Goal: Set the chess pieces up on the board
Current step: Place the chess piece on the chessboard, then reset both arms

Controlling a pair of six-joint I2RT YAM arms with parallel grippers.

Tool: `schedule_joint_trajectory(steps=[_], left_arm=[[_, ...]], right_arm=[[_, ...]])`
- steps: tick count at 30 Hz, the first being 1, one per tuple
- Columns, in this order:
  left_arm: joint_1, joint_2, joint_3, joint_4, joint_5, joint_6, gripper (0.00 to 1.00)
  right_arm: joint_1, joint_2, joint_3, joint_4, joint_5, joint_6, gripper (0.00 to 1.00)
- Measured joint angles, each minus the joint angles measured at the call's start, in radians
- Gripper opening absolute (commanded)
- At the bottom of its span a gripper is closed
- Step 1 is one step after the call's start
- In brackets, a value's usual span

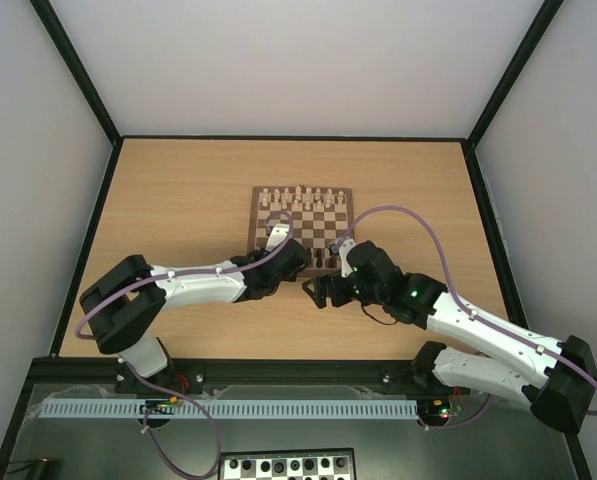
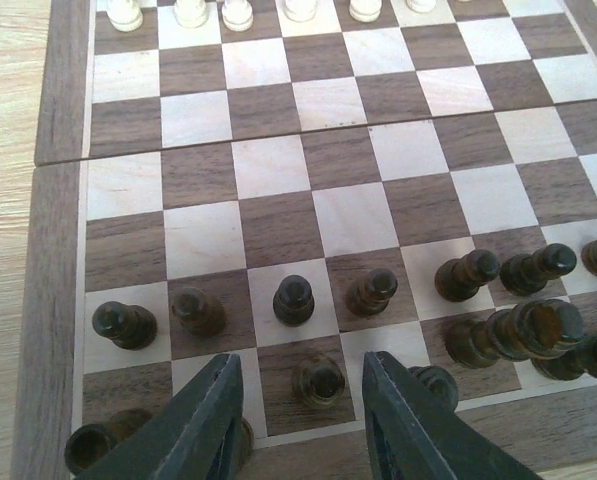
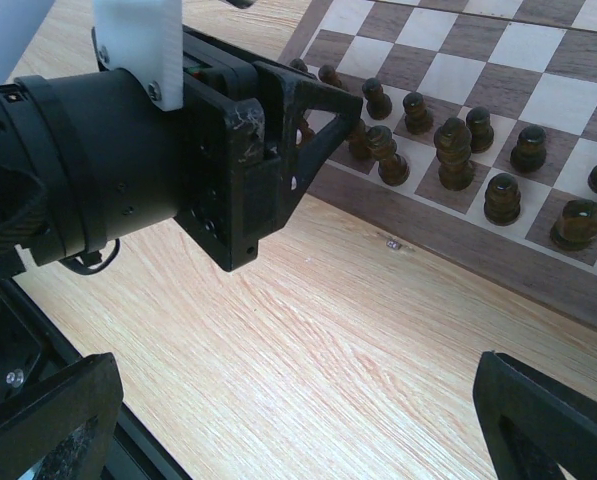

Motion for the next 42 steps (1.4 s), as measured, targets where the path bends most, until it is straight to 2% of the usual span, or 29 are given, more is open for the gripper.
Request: schedule_joint_trajectory(steps=[8, 15, 19, 20, 21, 22, 30, 35, 36, 39, 42], left_arm=[[-0.019, -0.039, 0.0, -0.014, -0.021, 0.002, 0.45], [-0.044, -0.142, 0.0, -0.031, -0.042, 0.017, 0.61], [-0.06, -0.259, 0.0, -0.035, -0.064, 0.032, 0.73], [-0.063, -0.289, 0.0, -0.037, -0.071, 0.036, 0.79], [-0.066, -0.321, 0.0, -0.04, -0.079, 0.04, 0.94], [-0.067, -0.348, 0.0, -0.045, -0.087, 0.043, 0.99], [-0.068, -0.54, -0.041, -0.078, -0.153, 0.06, 0.99], [-0.068, -0.647, -0.095, -0.09, -0.206, 0.063, 0.99], [-0.068, -0.729, -0.132, -0.103, -0.259, 0.061, 1.0], [-0.042, -0.756, -0.159, -0.068, -0.271, 0.069, 1.0], [0.033, -0.785, -0.205, -0.038, -0.253, 0.087, 1.0]], right_arm=[[0.0, 0.0, 0.0, 0.0, 0.0, 0.0, 0.99], [0.0, 0.022, 0.0, 0.0, 0.007, 0.0, 0.99], [0.0, 0.028, 0.0, -0.001, 0.027, 0.0, 0.99], [0.0, 0.027, 0.001, -0.001, 0.034, 0.001, 0.99], [0.0, 0.027, 0.001, -0.002, 0.042, 0.001, 0.99], [0.0, 0.027, 0.001, -0.003, 0.049, 0.002, 0.99], [-0.002, 0.009, 0.016, -0.016, 0.134, 0.018, 0.99], [-0.002, 0.009, 0.026, -0.01, 0.258, 0.035, 0.99], [-0.007, 0.009, 0.026, 0.021, 0.349, 0.036, 0.99], [-0.03, 0.009, 0.014, 0.073, 0.425, 0.031, 0.99], [-0.126, 0.011, -0.015, 0.177, 0.515, 0.019, 0.99]])
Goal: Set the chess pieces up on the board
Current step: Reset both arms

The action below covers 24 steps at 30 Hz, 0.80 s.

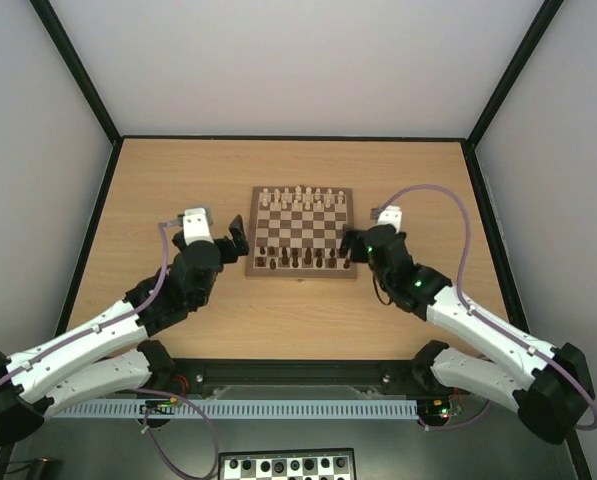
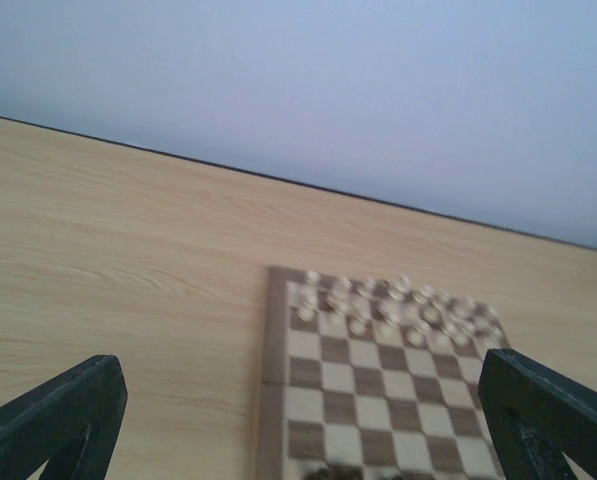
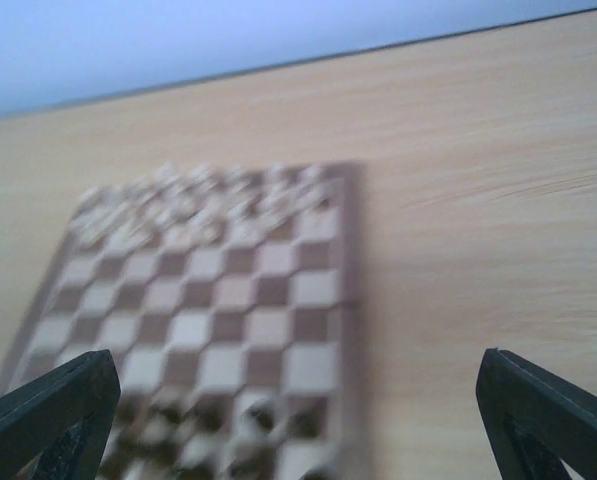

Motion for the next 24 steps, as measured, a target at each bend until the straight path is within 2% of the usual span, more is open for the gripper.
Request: schedule_joint_trajectory(steps=[5, 9, 13, 16, 19, 24], left_arm=[[0.166, 0.012, -0.043, 0.112, 0.053, 0.038, 1.0], [0.27, 0.028, -0.088, 0.19, 0.067, 0.07, 0.99], [0.426, 0.042, -0.142, 0.265, 0.071, 0.091, 0.99], [0.533, 0.042, -0.238, 0.394, 0.095, 0.137, 0.99], [0.587, 0.071, -0.346, 0.52, 0.123, 0.19, 0.99], [0.669, 0.233, -0.36, 0.656, 0.167, 0.24, 1.0]], right_arm=[[-0.272, 0.042, -0.035, 0.141, 0.051, -0.012, 0.99], [-0.425, 0.037, -0.13, 0.269, 0.074, -0.017, 0.99], [-0.507, 0.062, -0.227, 0.39, 0.098, -0.033, 0.99], [-0.562, 0.161, -0.242, 0.473, 0.121, -0.039, 0.99], [-0.597, 0.275, -0.242, 0.534, 0.158, -0.046, 0.99], [-0.622, 0.385, -0.238, 0.631, 0.21, -0.082, 0.99]])
